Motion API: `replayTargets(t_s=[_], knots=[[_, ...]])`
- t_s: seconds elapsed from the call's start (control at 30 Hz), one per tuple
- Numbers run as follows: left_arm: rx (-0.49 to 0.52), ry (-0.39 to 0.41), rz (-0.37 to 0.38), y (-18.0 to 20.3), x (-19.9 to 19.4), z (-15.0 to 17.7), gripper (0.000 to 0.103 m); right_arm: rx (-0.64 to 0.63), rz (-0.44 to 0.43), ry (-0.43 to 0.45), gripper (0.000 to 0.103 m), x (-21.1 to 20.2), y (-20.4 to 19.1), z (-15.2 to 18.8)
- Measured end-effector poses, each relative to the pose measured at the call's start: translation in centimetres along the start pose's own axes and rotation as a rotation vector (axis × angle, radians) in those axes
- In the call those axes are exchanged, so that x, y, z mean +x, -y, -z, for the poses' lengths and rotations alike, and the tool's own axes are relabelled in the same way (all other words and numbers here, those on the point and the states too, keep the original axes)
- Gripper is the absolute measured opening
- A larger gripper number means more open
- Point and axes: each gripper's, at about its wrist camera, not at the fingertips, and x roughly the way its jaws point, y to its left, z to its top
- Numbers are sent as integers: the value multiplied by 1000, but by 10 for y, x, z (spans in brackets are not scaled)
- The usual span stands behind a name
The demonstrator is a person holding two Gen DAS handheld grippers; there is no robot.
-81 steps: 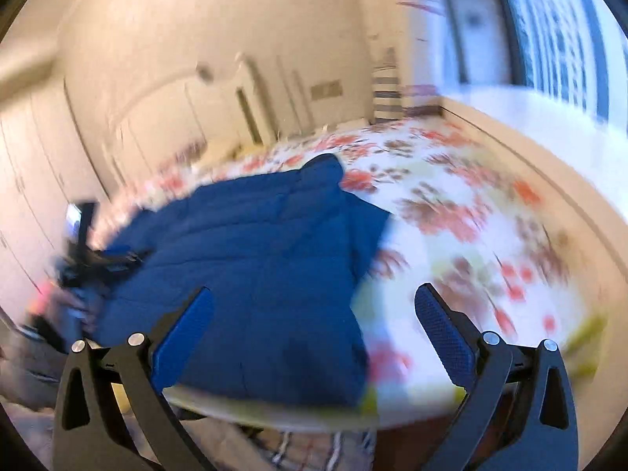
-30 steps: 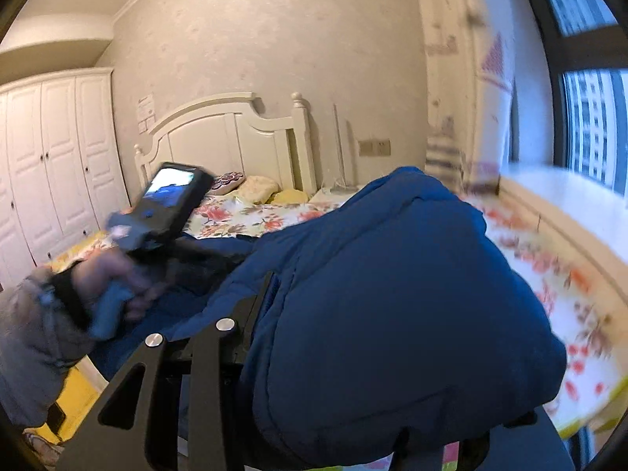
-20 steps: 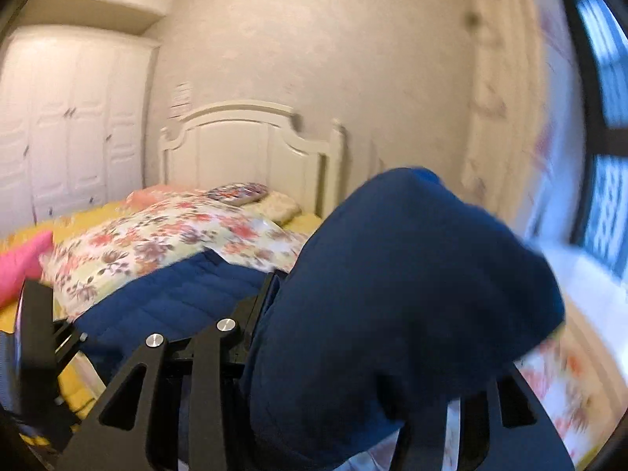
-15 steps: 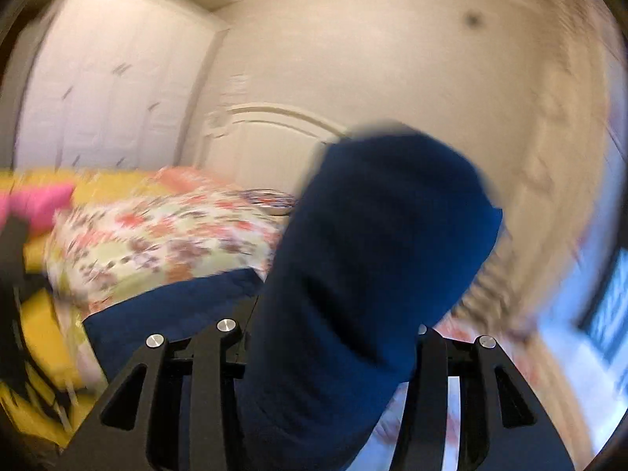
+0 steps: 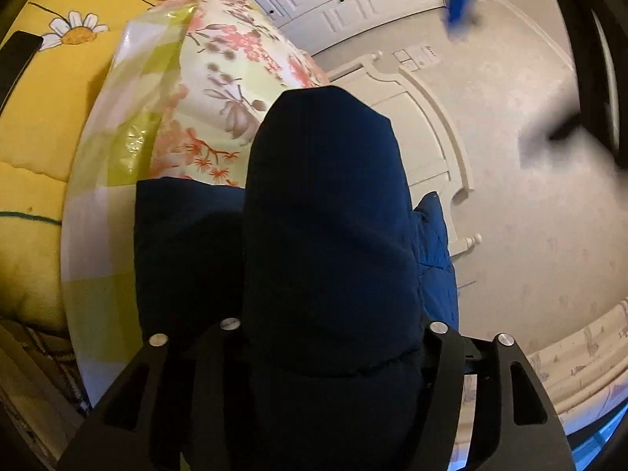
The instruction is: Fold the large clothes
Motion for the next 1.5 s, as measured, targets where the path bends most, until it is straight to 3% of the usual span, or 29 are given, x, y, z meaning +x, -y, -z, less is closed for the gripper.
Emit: replayTargets(t_s=[0.03, 0.07, 0.2, 0.3, 0.37, 0.4, 0.43, 0.53, 0.63, 0.7, 0.8, 0.9, 0.97, 1.03, 1.17, 1.23, 1.37, 1.5], knots=[[43, -29, 34, 14, 22, -12, 100, 2, -5, -1, 64, 0, 2, 1], [76, -44, 21, 22, 37, -18, 100, 8, -15, -2, 64, -1, 3, -1], [240, -148, -158, 46, 118, -33, 101, 31, -36, 3, 67, -1, 11, 0], [244, -223, -152, 37, 161, -23, 101, 10, -28, 21, 78, -13, 15, 5], [214, -217, -149, 26, 165, -15, 101, 75, -106, 61, 88, -33, 34, 18], [206, -208, -151, 22, 165, -12, 101, 143, -177, 86, 90, -43, 48, 26], [199, -194, -168, 19, 164, -8, 101, 269, -291, 122, 90, -56, 71, 40], [174, -180, -202, 15, 161, -1, 101, 626, -522, 204, 89, -71, 133, 88], [155, -182, -197, 13, 165, 1, 101, 889, -547, 186, 75, -59, 174, 126], [146, -182, -197, 14, 166, 1, 101, 939, -509, 146, 63, -48, 188, 128], [112, -172, -208, 11, 162, 4, 101, 918, -526, 117, 63, -32, 184, 108], [86, -158, -217, 9, 157, 8, 101, 774, -546, 81, 63, -22, 152, 62], [91, -146, -226, 7, 153, 9, 101, 624, -487, 0, 63, -13, 115, 46], [106, -138, -249, 5, 145, 8, 101, 527, -441, -6, 63, -10, 95, 43], [191, -50, -380, 14, 93, 13, 101, 597, -540, 8, 63, -3, 106, 60], [201, -16, -372, 21, 56, 26, 101, 614, -544, 15, 63, -3, 108, 64], [160, -39, -339, 25, 8, 63, 101, 610, -510, 28, 63, -9, 105, 63], [95, -118, -345, 18, 5, 105, 101, 629, -501, 59, 63, -19, 103, 69]])
